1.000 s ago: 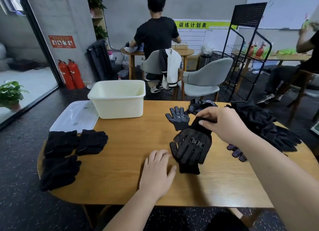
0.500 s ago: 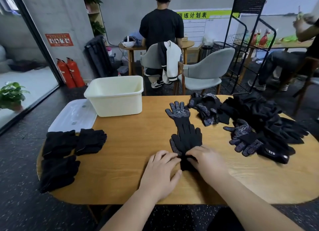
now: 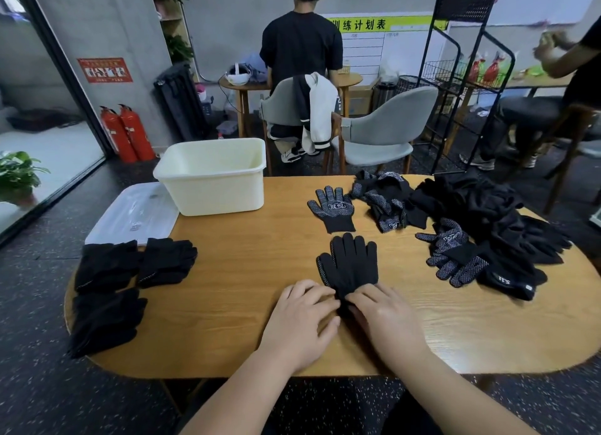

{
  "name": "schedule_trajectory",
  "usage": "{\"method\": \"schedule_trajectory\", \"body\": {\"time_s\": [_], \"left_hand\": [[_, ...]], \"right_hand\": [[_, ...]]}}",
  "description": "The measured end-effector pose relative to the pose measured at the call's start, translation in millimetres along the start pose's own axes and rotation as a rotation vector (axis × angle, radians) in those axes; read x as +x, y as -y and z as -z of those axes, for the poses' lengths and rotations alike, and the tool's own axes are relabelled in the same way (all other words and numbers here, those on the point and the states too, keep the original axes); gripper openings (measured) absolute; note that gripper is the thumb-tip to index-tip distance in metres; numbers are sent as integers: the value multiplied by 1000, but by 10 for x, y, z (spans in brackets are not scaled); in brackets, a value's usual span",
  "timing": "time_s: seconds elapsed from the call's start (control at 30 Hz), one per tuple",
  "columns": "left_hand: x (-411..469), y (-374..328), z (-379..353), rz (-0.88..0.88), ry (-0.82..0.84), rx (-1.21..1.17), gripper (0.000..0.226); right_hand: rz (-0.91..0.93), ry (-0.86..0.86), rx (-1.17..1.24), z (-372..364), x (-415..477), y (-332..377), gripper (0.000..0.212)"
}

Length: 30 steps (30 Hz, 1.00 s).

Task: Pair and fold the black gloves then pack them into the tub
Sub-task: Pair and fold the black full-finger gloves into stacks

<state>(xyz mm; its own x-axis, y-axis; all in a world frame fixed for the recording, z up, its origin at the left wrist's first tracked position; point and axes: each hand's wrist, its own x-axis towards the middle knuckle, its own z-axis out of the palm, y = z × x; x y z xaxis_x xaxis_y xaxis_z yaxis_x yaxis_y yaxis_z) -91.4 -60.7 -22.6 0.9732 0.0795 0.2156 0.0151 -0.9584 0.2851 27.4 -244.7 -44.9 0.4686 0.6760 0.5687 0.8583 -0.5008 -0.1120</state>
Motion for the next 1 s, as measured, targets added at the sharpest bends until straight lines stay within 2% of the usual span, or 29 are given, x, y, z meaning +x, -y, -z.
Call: {"method": "schedule_trajectory", "body": {"time_s": [0.23, 0.4, 0.57, 0.67, 0.73, 0.83, 0.9, 1.0], "left_hand": [[-4, 12, -3, 9, 17, -14, 49], [-1, 12, 6, 14, 24, -17, 49], [-14, -22, 45, 40, 36, -43, 48], [-34, -68, 126, 102, 54, -84, 48], [-37, -82, 136, 81, 47, -77, 55], [-17, -48, 75, 26, 41, -32, 54], [-4, -24, 31, 16, 47, -12, 51], [-1, -19, 12, 9, 42, -4, 51]], "right_hand": [[-60, -74, 71, 45, -70, 70, 30], [-49, -62, 106, 58, -59, 99, 29], [-57, -19, 137, 65, -55, 110, 22], [-9, 4, 146, 68, -16, 117, 9], [26, 22, 153, 88, 26, 102, 16], [-72, 28, 205, 163, 173, 33, 34], [-147, 132, 204, 176, 353, -4, 41], [-194, 486, 105, 73, 648, -94, 54]]}}
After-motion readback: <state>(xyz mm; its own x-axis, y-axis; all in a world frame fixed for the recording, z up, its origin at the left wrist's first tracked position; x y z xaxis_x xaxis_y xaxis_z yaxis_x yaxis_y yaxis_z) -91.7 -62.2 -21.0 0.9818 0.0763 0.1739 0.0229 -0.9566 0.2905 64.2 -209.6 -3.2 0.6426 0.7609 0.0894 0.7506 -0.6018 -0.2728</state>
